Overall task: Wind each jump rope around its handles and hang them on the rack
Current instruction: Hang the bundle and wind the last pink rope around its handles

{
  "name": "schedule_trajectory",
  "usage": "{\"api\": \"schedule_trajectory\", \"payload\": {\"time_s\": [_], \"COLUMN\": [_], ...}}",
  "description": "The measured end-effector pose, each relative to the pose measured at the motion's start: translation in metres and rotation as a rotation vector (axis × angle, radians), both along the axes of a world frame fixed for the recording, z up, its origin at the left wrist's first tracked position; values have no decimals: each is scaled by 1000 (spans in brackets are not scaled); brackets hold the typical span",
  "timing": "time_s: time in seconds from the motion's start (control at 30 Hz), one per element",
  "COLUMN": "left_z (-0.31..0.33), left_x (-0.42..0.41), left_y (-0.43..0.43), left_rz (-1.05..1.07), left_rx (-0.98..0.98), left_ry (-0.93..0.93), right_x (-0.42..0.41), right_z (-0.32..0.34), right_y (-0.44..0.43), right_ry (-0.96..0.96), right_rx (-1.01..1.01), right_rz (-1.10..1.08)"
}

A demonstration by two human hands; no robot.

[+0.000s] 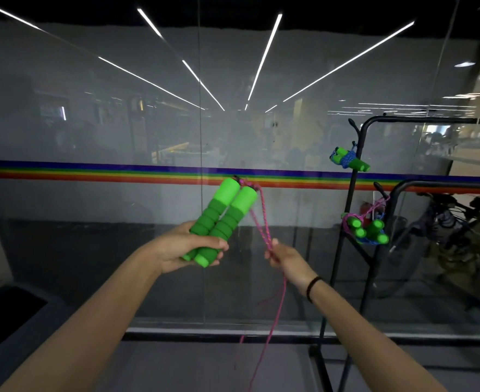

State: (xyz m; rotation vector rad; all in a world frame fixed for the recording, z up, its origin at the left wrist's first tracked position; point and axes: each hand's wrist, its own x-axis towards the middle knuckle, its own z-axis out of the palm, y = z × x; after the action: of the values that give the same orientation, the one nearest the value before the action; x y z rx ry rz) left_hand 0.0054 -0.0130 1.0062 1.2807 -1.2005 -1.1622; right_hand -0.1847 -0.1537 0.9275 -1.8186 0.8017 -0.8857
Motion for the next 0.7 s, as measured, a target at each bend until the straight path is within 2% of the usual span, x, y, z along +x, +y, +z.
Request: {"api": "schedule_trajectory", "payload": {"time_s": [0.07,0.13,0.27,0.37,0.47,0.53,0.6,0.7], "left_z": [1,-2,-18,-27,-31,-30,-29,-27], "left_x": [8,5,-6,2,-5,-13,-10,-2], "left_y": [1,0,-7,-8,0,4,8,13], "left_rz": [26,13,5,-70,-115,-183,-229,-209], "left_rx": [-6,-5,-88,-61,-19,-76,-176,-285], "left_ry": [25,-81,-557,-979,-1305,-1371,-1312,-1096], "right_x": [7,20,35,30,29,28,23,14], "right_z": [-6,5,62,99,121,126,124,107], "right_y": [24,53,100,105,93,76,59,37], "right_ry": [300,630,946,1077,1044,955,820,537], "right_rx": [-193,-381,-564,-681,-747,-690,-578,-335], "right_rz": [9,133,390,460,452,472,490,465]}}
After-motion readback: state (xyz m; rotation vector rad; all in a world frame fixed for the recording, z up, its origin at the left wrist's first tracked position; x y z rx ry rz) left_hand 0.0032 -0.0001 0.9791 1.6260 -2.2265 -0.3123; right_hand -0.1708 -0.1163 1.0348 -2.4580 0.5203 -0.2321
